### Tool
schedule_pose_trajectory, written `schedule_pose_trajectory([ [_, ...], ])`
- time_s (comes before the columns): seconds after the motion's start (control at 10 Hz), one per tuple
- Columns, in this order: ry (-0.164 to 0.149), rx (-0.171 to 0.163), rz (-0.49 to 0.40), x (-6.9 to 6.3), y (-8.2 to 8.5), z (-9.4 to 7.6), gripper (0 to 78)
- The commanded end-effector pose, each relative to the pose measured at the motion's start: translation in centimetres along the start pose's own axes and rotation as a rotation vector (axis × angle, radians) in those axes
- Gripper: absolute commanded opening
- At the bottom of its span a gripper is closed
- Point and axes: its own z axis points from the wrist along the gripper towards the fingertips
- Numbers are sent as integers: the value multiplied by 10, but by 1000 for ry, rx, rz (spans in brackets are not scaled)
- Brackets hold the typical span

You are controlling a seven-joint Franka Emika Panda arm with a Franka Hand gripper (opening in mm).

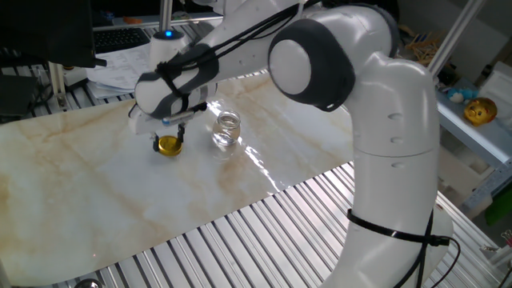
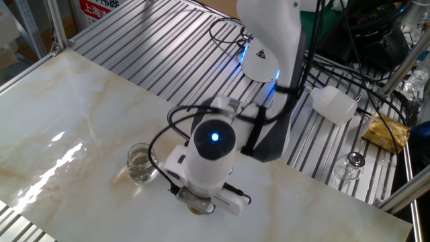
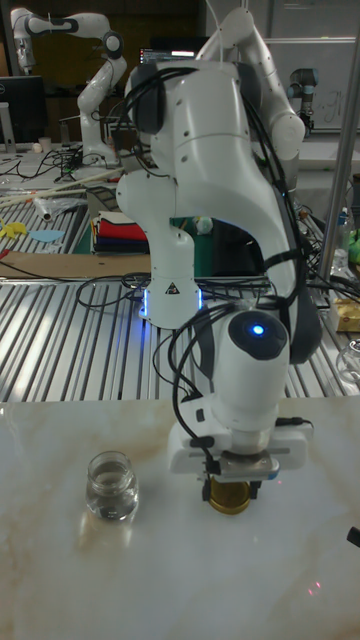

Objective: Screw the lid onto the jar

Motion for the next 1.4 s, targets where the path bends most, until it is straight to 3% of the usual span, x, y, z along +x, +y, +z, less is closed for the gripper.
schedule_pose_trajectory([
  [0.1,9,13,38,8,-15,-46,11],
  [0.4,5,38,50,26,-36,-84,11],
  [0.6,0,39,52,31,-44,-93,11],
  [0.7,3,39,34,32,-61,-103,11],
  [0.8,3,39,33,32,-62,-103,11],
  [1.0,-2,34,-4,28,-94,-102,11],
  [1.4,-3,17,-62,16,-141,-98,11],
])
